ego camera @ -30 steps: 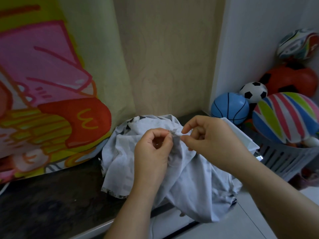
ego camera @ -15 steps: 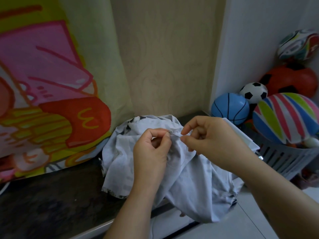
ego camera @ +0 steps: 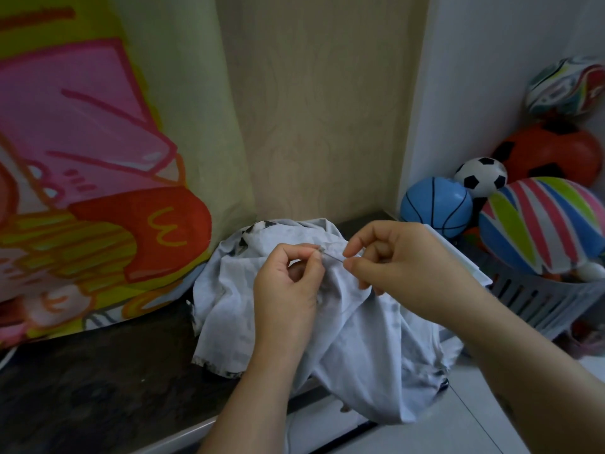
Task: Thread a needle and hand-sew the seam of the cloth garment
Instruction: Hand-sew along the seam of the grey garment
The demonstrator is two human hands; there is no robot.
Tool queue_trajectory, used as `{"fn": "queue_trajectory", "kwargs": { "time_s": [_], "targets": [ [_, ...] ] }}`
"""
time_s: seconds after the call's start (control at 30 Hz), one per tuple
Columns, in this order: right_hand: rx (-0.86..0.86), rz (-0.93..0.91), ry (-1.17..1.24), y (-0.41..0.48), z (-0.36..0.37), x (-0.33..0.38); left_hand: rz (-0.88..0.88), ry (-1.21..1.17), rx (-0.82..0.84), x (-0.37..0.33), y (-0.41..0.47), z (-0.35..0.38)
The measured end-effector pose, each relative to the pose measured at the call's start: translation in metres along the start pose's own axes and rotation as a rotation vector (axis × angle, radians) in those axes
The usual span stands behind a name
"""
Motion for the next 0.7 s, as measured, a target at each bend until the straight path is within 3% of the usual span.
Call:
{"fn": "queue_trajectory", "kwargs": {
  "time_s": [0.7],
  "targets": [
    [0.031, 0.029, 0.078, -0.0016, -0.0009, 0.0028, -0.004, -0.004, -0.004, -0.0009, -0.0022, -0.0009]
  ]
}}
Point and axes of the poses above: each hand's wrist, its own y-axis towards the middle knuckle, its own z-axis out of the palm, x = y × z, the point moved 1 cm from there along y, towards the middle knuckle, and after that the axes turned 1 degree about z, right-handed, at the moved point
